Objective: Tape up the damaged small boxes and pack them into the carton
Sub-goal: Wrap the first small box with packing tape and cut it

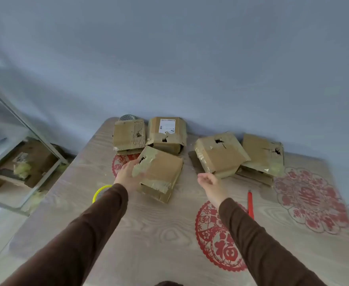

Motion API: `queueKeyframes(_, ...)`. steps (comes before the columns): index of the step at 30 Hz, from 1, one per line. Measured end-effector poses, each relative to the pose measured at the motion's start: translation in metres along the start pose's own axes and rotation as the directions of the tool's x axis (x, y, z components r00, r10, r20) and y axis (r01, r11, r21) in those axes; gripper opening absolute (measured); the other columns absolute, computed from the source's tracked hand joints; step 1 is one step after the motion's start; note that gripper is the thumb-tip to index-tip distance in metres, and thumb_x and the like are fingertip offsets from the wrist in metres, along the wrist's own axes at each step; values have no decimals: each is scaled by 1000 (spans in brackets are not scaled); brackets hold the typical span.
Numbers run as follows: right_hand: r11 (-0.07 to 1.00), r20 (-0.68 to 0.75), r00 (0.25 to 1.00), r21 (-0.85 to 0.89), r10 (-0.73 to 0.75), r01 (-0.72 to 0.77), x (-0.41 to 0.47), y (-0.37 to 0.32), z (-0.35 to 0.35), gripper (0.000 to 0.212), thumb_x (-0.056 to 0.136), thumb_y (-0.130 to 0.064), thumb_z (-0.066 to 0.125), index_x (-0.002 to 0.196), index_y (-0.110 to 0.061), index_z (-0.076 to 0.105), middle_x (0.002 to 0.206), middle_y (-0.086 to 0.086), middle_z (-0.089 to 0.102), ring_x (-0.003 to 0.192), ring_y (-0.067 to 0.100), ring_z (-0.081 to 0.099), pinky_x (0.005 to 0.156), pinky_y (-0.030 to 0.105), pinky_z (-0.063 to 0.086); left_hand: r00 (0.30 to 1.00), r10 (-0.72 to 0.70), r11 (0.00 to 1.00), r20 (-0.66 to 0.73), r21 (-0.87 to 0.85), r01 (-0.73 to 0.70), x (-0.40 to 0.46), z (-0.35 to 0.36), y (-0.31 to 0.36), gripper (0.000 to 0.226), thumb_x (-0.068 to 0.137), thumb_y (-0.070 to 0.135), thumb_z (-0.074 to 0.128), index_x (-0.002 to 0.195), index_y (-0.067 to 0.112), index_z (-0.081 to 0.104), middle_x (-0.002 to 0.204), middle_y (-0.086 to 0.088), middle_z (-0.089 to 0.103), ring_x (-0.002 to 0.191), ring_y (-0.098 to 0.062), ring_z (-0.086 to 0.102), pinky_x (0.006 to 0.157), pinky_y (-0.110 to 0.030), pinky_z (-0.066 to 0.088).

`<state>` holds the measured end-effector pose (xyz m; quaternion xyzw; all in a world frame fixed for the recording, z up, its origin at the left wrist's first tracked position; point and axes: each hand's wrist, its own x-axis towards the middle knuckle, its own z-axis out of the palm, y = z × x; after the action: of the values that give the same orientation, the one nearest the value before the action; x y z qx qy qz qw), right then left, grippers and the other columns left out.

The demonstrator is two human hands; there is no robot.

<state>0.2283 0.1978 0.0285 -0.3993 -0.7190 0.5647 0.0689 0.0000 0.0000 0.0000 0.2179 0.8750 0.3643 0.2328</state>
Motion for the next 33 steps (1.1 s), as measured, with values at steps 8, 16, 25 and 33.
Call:
queueKeyframes(8,962,270,935,87,228,-260,30,13,69,62,103,-25,54,158,-21,26,160,8,35,142,26,40,118,45,34,984,-157,987,82,-22,159,28,0,-3,78,93,31,63,159,24,22,161,-7,32,141,-30,41,114,-46,38)
queueKeyframes(16,887,331,908,292,258,-358,8,5,85,84,101,-29,60,161,-24,2,166,0,22,147,22,32,121,43,27,979,-130,990,155,-35,137,16,18,-5,60,97,24,64,152,14,40,137,-13,46,118,-25,49,105,-34,42)
queueKeyframes(25,711,420,836,461,354,-532,-111,35,77,62,99,-28,64,149,-21,29,148,1,48,132,20,51,112,41,42,944,123,976,306,134,-171,-28,55,-13,81,86,25,78,153,32,33,157,2,35,148,-27,11,119,-42,16)
queueKeyframes(33,991,21,1000,-129,23,-20,-87,37,49,15,99,-24,60,113,-20,58,113,-3,62,106,13,58,92,23,48,998,55,952,-32,302,-43,-54,80,-10,96,85,23,73,161,27,14,168,-2,-5,155,-27,-12,125,-41,-3)
